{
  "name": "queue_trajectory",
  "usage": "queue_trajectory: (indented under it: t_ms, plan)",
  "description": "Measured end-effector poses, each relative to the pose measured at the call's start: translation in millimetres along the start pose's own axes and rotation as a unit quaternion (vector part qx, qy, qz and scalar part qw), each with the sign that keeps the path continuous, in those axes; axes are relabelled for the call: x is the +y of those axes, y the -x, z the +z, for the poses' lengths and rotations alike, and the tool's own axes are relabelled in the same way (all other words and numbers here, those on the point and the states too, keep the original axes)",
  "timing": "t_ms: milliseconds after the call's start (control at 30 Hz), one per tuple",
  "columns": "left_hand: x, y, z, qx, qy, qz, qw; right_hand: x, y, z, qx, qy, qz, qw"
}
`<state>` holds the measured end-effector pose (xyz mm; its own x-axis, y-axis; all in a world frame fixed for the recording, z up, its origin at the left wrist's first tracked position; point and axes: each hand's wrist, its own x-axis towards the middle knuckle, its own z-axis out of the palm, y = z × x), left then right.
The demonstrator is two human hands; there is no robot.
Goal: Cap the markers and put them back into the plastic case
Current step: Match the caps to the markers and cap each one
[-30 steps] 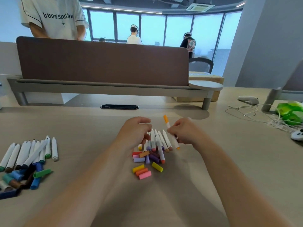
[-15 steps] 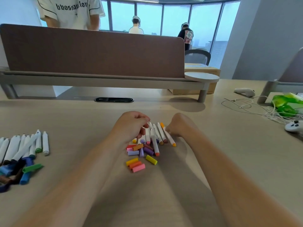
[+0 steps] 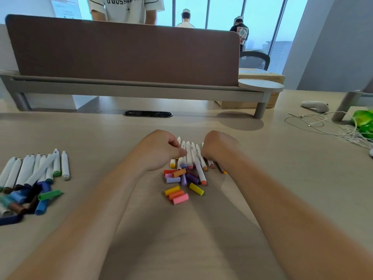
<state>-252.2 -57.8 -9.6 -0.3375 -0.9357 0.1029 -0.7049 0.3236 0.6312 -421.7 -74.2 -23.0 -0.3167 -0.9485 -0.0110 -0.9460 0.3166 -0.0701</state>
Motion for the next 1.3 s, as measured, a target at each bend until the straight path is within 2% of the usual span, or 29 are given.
queue_trajectory:
  t_ms: [133,267,433,567,933,1133,1300]
  plan:
    - [-2,4,-9,-0.057,-0.063,-0.002,0.996,-2,2,-5,-0.015,-0.021,0.005,1.000]
    - [-4,6,-9,-0.098,-0.097,0.000,0.990,3,8,-17,-0.022,-0.119,0.011,0.993]
    - [-3,8,0,-0.116,-0.131,0.004,0.985,7,22,-19,-0.035,-0.281,-0.006,0.959]
    - [-1,10,5,-0.127,-0.173,0.014,0.977,7,23,-6,-0.028,-0.354,-0.008,0.935]
    - [-5,10,-6,-0.171,-0.180,0.033,0.968,13,22,4,0.007,-0.358,-0.038,0.933]
    - [-1,6,8,-0.047,-0.158,0.076,0.983,15,22,7,0.004,-0.397,-0.059,0.916]
    - [1,3,21,-0.093,-0.173,0.085,0.977,17,20,5,0.013,-0.390,-0.060,0.919]
